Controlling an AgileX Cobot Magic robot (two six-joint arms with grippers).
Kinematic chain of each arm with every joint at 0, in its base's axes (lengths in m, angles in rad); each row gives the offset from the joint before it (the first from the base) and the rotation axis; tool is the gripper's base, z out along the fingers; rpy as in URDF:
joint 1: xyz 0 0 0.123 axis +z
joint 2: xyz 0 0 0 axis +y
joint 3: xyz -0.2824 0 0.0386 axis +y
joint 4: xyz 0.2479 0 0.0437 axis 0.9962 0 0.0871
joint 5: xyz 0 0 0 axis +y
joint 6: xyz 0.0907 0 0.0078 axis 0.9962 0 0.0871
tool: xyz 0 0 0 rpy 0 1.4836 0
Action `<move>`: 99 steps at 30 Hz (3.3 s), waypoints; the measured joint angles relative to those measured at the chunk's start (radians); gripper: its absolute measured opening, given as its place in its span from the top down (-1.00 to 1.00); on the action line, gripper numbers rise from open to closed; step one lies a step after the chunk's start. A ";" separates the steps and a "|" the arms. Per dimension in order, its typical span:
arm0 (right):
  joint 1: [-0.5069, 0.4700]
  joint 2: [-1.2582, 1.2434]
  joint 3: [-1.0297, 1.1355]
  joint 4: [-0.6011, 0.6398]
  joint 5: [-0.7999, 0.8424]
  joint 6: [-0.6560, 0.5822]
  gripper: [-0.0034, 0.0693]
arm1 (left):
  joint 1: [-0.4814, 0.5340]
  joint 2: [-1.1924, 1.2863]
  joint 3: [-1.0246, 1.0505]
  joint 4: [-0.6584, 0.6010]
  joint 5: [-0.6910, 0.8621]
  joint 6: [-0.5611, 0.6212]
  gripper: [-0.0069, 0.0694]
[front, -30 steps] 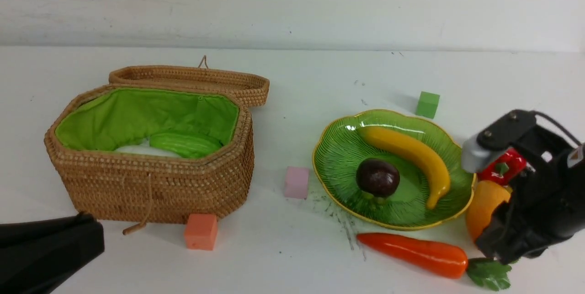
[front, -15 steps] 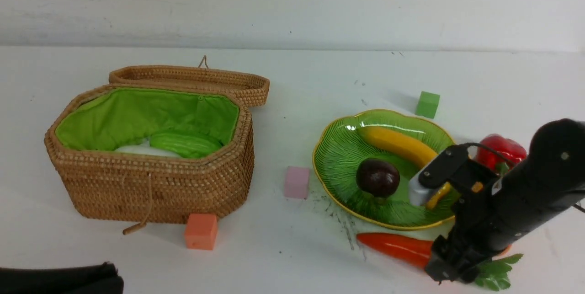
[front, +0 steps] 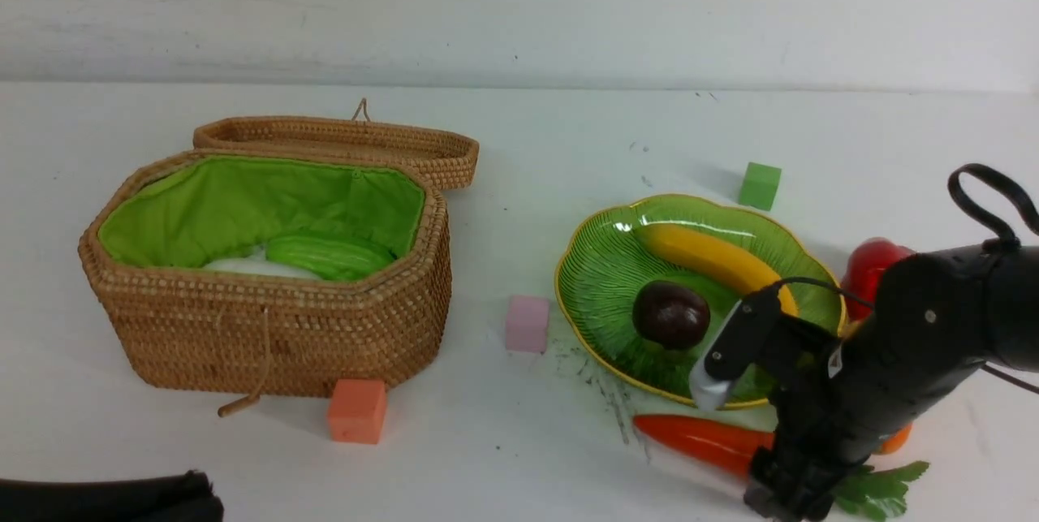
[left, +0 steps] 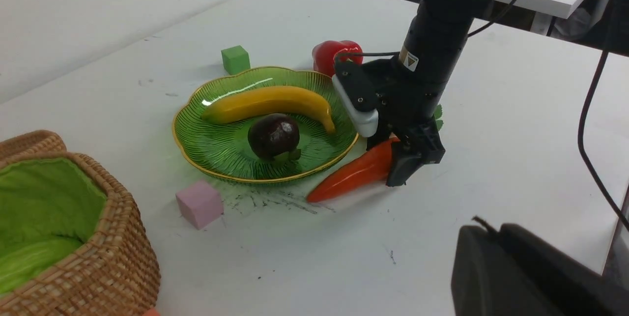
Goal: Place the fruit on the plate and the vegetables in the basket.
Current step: Use the right arm to grab a carrot and put it into the left basket, then use the right arm to grab a mango and put it into the right plate
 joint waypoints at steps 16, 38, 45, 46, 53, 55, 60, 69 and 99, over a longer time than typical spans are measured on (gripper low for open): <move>0.001 -0.036 -0.010 0.185 0.333 0.004 -0.16 | 0.000 0.000 0.000 0.004 -0.001 0.000 0.72; 0.313 0.080 -0.971 0.284 0.282 0.067 -0.16 | 0.000 0.000 0.000 0.220 -0.501 -0.235 0.72; 0.368 0.350 -1.206 0.284 0.182 -0.038 -0.16 | 0.000 0.000 0.000 0.227 -0.502 -0.237 0.70; 0.370 0.366 -1.214 0.284 0.168 -0.043 -0.16 | 0.000 0.000 0.000 0.227 -0.502 -0.237 0.70; 0.371 0.455 -1.228 0.283 0.071 -0.056 -0.61 | 0.000 0.000 0.000 0.228 -0.472 -0.239 0.69; 0.371 0.456 -1.228 0.285 0.076 -0.056 -0.78 | 0.000 0.000 0.000 0.229 -0.458 -0.240 0.69; 0.371 0.417 -1.233 0.281 0.172 -0.056 -0.95 | 0.000 0.000 0.000 0.230 -0.431 -0.240 0.69; 0.371 0.164 -1.238 -0.019 0.610 0.303 -0.07 | 0.000 0.000 0.000 0.222 -0.244 -0.240 0.68; -0.318 -0.144 -0.201 -0.015 0.274 0.965 -0.40 | 0.000 0.000 0.000 0.056 -0.056 -0.153 0.67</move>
